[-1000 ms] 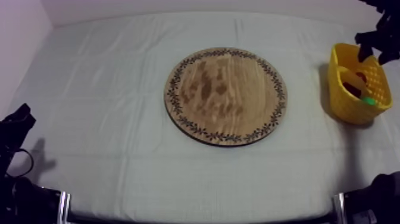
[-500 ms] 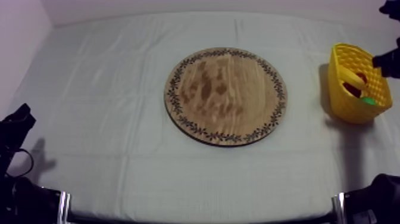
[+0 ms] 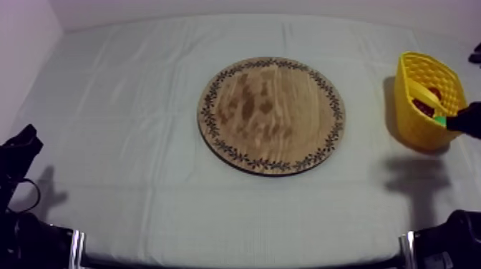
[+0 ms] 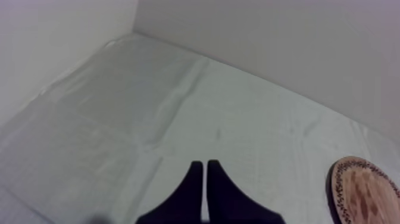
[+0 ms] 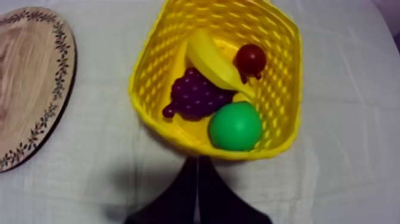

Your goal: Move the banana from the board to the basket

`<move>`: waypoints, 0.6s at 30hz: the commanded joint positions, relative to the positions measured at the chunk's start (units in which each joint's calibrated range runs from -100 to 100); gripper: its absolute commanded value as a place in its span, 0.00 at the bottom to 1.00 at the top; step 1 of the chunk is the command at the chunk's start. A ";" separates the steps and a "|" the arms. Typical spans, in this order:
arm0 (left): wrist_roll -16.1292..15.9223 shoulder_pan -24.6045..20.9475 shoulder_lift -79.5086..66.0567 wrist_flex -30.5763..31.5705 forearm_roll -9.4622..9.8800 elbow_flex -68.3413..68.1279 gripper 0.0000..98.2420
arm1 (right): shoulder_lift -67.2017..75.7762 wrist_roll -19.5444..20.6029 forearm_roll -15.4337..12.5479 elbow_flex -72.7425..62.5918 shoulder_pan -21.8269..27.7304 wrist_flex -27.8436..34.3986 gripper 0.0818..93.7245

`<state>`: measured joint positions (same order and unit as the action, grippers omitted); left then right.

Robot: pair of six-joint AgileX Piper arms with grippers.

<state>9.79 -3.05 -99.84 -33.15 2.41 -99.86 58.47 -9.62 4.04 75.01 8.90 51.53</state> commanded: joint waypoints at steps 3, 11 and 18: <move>0.00 -0.02 0.02 0.00 0.01 -0.03 0.00 | 12.32 0.68 0.07 9.72 -1.80 -4.47 0.00; 0.00 -0.02 0.02 0.00 0.01 -0.03 0.00 | 25.61 -0.06 -3.89 18.22 -3.86 -9.92 0.00; 0.00 -0.02 0.02 0.00 0.01 -0.03 0.00 | 33.73 3.35 -6.04 21.68 -6.20 -9.53 0.00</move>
<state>9.79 -3.05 -99.84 -33.15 2.41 -99.86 89.74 -8.30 -2.28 96.49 3.26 41.91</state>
